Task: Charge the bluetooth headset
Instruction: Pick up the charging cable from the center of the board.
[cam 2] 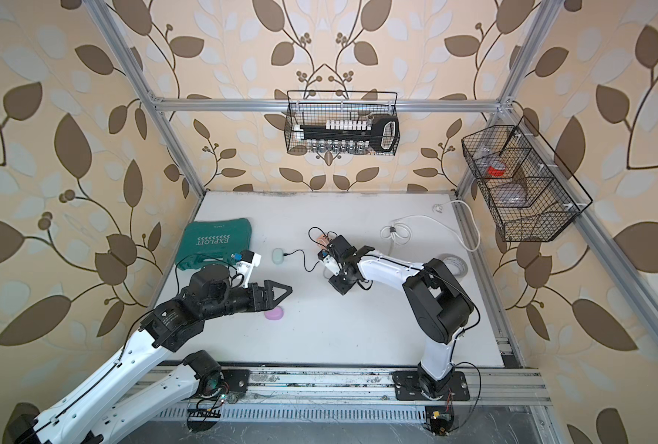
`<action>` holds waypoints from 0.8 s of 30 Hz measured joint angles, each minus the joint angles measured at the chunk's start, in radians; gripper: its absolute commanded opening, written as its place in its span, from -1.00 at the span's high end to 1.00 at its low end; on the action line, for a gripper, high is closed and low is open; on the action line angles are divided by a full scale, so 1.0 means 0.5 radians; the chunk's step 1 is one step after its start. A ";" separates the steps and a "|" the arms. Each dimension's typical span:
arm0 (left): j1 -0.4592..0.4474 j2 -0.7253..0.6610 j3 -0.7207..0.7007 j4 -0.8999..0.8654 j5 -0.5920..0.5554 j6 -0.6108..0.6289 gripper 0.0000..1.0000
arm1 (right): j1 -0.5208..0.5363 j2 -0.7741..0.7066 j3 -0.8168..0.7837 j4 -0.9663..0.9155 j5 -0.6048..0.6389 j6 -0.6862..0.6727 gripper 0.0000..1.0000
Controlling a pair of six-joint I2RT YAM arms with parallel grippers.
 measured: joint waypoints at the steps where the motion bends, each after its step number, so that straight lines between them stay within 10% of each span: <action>1: 0.000 -0.008 0.000 -0.005 -0.001 0.000 -0.98 | 0.007 0.018 0.025 -0.001 0.007 -0.001 -0.02; 24: 0.000 -0.047 0.000 -0.040 -0.007 0.002 -0.98 | 0.089 0.341 0.372 -0.134 -0.004 0.008 0.48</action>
